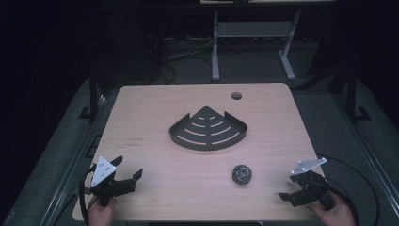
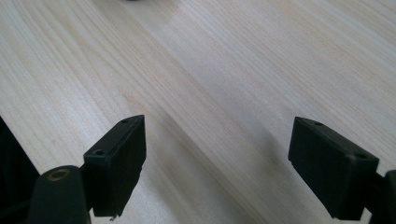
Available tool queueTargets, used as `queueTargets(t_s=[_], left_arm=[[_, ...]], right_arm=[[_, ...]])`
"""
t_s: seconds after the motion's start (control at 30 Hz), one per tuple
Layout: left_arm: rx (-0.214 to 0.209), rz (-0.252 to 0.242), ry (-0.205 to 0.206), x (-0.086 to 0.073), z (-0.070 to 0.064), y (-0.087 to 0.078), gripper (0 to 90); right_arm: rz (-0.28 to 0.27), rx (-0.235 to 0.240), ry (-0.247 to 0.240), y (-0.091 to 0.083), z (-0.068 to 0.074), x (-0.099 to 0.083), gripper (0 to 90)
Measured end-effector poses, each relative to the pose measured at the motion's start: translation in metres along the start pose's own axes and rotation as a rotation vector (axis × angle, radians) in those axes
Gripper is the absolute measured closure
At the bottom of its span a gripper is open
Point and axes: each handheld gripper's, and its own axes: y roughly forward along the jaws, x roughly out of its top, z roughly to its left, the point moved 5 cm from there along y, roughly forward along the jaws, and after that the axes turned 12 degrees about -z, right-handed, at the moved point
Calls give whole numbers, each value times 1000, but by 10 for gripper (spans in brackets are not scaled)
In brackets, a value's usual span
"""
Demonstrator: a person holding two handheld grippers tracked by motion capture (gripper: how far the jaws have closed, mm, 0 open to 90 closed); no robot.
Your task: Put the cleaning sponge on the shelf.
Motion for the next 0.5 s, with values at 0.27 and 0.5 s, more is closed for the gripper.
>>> queueTargets(t_s=[0.27,0.5], left_arm=[[0,13,4,-2,0,0,138],[-4,5,5,-1,-1,-1,137]], right_arm=[[10,19,-13,6,5,3,190],[11,35,-33,9,13,10,185]])
